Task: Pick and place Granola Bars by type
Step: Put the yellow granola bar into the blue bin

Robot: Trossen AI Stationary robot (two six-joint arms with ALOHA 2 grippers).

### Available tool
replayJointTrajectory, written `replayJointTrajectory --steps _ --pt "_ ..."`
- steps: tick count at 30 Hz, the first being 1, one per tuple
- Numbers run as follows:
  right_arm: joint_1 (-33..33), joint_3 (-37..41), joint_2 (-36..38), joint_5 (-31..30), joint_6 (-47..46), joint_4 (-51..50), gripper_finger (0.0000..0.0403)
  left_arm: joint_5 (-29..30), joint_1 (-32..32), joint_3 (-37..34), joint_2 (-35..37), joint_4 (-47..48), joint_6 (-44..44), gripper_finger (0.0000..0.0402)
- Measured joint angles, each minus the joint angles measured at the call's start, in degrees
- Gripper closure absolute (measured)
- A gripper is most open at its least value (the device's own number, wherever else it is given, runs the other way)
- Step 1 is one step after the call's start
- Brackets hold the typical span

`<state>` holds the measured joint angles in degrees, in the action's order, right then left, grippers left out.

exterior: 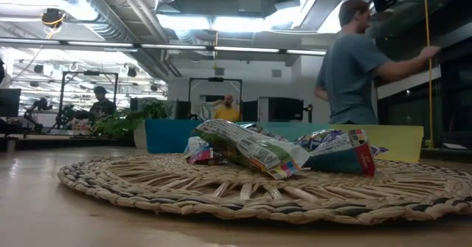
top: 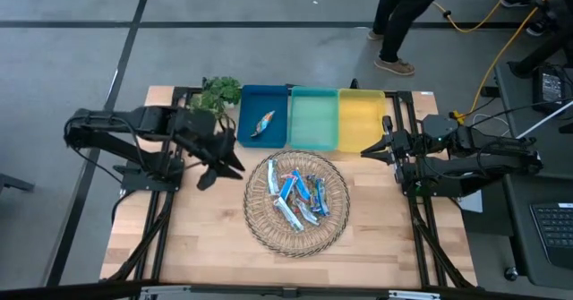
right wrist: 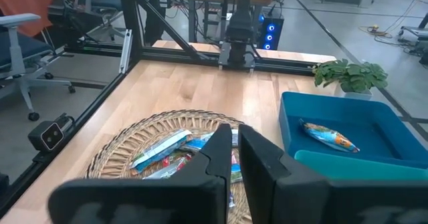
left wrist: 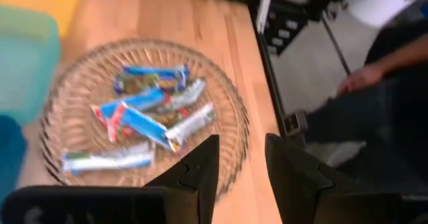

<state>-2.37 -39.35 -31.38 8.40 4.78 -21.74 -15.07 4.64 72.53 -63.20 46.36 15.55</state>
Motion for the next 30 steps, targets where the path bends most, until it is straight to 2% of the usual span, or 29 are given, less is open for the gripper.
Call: replayJointTrajectory --steps 7,13,17,25,30 --pt "-0.01 0.00 0.01 0.02 0.01 -0.02 0.0370 1.53 3.86 0.00 -7.59 0.20 4.43 0.0288" --pt "0.00 0.00 0.02 0.04 0.01 -0.04 0.0370 13.26 4.70 -0.04 -16.65 0.19 15.90 0.0288" --pt "-0.02 0.00 0.02 0.07 0.00 -0.06 0.0370 18.60 4.64 -0.07 -22.65 0.23 26.03 0.0288" --pt "0.00 0.00 0.02 0.09 0.01 -0.07 0.0370 22.06 4.53 -0.09 -32.72 -0.14 38.81 0.0283" --pt "-0.02 0.00 0.00 0.11 0.01 -0.07 0.0370 22.85 4.37 -0.09 -37.12 -3.31 43.86 0.0255"
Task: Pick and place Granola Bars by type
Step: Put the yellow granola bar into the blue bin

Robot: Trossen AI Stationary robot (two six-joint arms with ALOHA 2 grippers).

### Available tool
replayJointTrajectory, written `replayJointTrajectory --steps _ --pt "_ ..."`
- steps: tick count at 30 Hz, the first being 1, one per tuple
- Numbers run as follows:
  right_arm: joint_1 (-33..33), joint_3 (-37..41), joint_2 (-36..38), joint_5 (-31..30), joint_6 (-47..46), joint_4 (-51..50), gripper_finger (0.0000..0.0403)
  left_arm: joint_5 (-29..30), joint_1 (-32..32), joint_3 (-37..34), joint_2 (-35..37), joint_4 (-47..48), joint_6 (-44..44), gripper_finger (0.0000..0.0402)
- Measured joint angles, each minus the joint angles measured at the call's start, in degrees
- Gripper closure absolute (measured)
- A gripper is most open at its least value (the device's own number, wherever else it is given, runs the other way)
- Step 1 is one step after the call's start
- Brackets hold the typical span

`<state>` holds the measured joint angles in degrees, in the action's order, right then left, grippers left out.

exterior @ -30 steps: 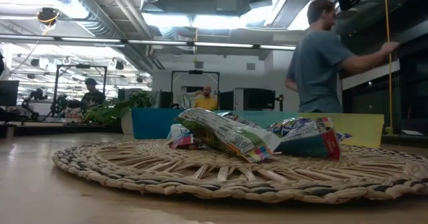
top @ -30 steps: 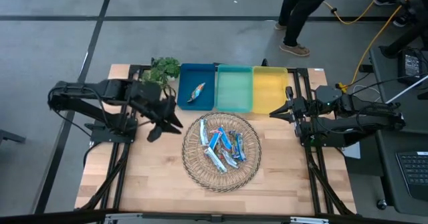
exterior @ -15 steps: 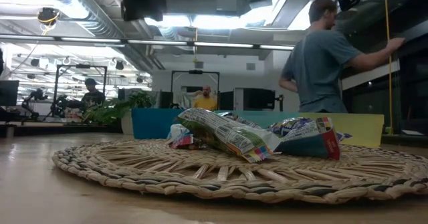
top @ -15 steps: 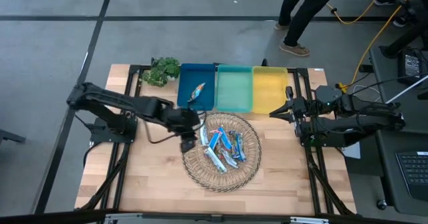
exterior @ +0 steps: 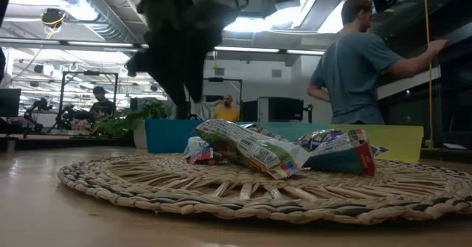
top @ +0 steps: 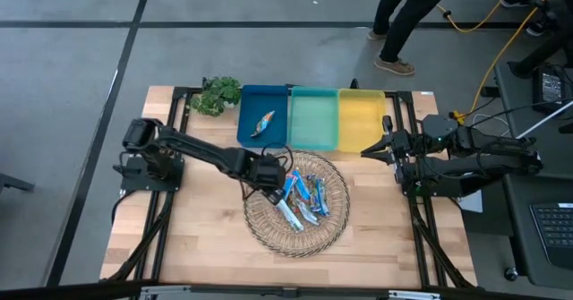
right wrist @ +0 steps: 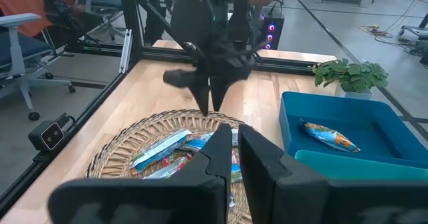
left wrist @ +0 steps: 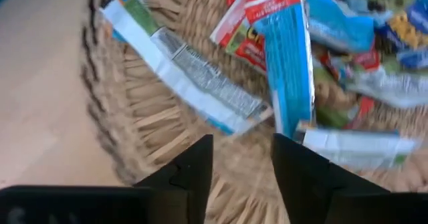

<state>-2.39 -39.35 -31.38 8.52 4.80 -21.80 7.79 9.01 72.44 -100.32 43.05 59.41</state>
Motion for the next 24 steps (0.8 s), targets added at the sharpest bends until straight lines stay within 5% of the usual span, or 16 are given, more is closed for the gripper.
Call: replayJointTrajectory --steps 12,24 --pt "0.00 -0.01 0.00 0.22 -0.01 -0.01 0.0370 3.74 -4.32 0.00 -6.28 -4.07 5.54 0.0155" --pt "0.01 0.00 0.01 0.17 0.00 0.00 0.0370 5.49 -7.01 0.00 -6.77 -2.35 5.87 0.0142"
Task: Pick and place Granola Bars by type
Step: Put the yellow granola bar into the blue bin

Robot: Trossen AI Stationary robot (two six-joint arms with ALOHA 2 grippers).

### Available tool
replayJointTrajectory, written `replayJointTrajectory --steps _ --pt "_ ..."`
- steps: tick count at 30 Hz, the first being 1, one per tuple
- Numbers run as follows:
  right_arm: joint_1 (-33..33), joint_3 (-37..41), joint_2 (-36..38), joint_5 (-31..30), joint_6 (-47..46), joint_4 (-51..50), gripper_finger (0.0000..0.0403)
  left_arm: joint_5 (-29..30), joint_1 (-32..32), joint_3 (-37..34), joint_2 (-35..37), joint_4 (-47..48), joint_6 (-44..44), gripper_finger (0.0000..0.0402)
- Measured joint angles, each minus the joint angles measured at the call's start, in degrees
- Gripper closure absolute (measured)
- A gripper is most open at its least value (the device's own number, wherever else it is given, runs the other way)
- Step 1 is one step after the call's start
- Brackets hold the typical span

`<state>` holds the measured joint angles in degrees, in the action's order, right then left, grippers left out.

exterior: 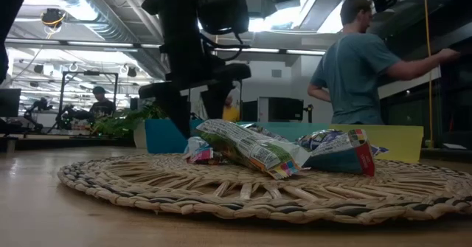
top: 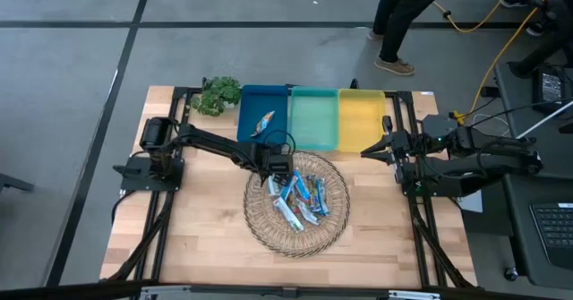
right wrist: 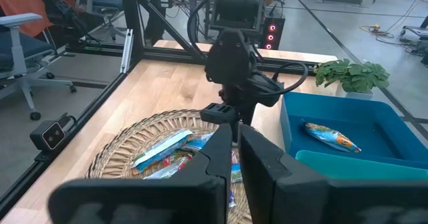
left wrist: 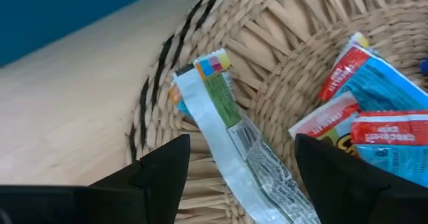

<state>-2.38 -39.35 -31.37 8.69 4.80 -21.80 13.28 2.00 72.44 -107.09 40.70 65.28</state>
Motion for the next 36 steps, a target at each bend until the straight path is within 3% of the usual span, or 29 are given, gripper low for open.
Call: replayJointTrajectory --steps 9,18,36 --pt "0.00 -0.02 0.02 -0.02 0.00 0.00 0.0370 1.68 0.05 0.07 -0.58 1.29 1.51 0.0147" --pt "-0.01 -0.02 -0.01 -0.08 0.00 -0.31 0.0370 -2.71 0.18 0.07 -4.82 -1.91 1.09 0.0187" --pt "0.00 -0.02 0.02 -0.22 0.00 -0.33 0.0370 -4.96 0.13 3.21 -4.92 -2.39 -1.74 0.0316"
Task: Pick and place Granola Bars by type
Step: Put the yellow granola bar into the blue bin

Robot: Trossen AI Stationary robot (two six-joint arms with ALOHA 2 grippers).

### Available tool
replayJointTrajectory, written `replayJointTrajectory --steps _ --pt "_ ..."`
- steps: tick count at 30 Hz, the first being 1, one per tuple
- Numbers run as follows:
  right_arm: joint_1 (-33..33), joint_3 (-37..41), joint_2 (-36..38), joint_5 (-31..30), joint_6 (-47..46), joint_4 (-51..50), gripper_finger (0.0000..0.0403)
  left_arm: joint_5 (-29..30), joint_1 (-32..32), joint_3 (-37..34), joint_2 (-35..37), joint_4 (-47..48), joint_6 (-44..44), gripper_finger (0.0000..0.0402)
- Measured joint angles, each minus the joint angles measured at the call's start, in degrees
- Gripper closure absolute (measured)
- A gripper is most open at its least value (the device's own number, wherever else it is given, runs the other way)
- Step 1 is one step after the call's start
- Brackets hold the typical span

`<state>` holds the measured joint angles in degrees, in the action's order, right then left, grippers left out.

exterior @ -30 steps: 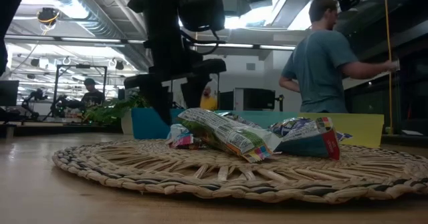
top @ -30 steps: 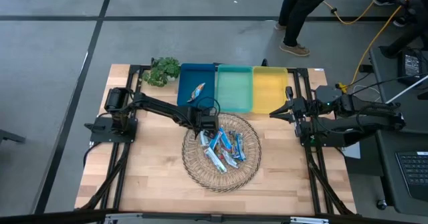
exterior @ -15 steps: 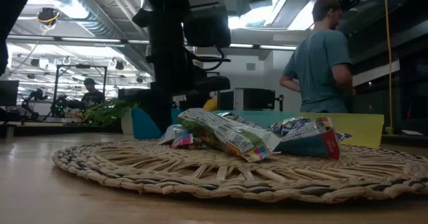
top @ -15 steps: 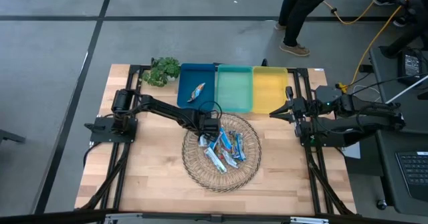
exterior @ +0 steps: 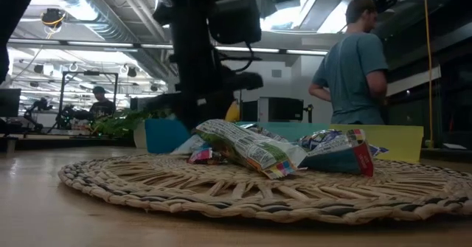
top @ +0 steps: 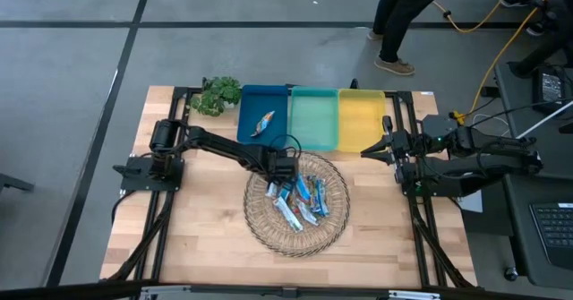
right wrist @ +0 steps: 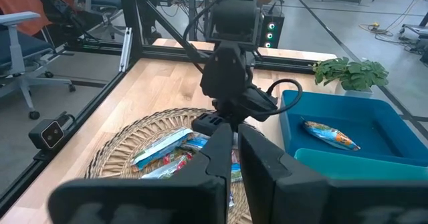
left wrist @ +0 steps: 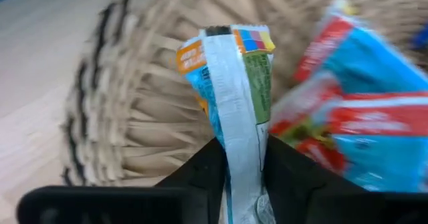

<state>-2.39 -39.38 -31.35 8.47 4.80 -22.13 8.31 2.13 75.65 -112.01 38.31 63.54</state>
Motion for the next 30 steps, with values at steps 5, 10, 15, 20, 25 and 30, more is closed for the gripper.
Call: replayJointTrajectory --steps 5,10,15,20,25,30 --pt "0.00 0.00 -0.01 0.02 0.00 0.00 0.0370 -0.54 0.11 3.46 -0.02 0.65 -3.13 0.0336" --pt "0.01 0.00 0.00 0.04 0.00 0.00 0.0370 -0.37 0.11 6.30 0.19 1.15 -5.46 0.0348" --pt "0.01 0.00 -0.01 0.08 -0.02 -0.12 0.0370 0.90 0.13 8.26 2.50 4.25 -7.20 0.0352" --pt "-0.01 0.00 -0.04 0.27 -0.01 -0.15 0.0370 6.42 0.47 8.51 8.18 7.32 -9.01 0.0353" --pt "0.01 0.00 0.00 0.24 -0.02 -0.13 0.0370 13.02 1.87 8.53 14.26 5.69 -13.36 0.0354" --pt "0.01 0.00 -0.02 0.24 0.00 -0.13 0.0370 19.07 3.99 8.53 19.27 3.43 -18.26 0.0354"
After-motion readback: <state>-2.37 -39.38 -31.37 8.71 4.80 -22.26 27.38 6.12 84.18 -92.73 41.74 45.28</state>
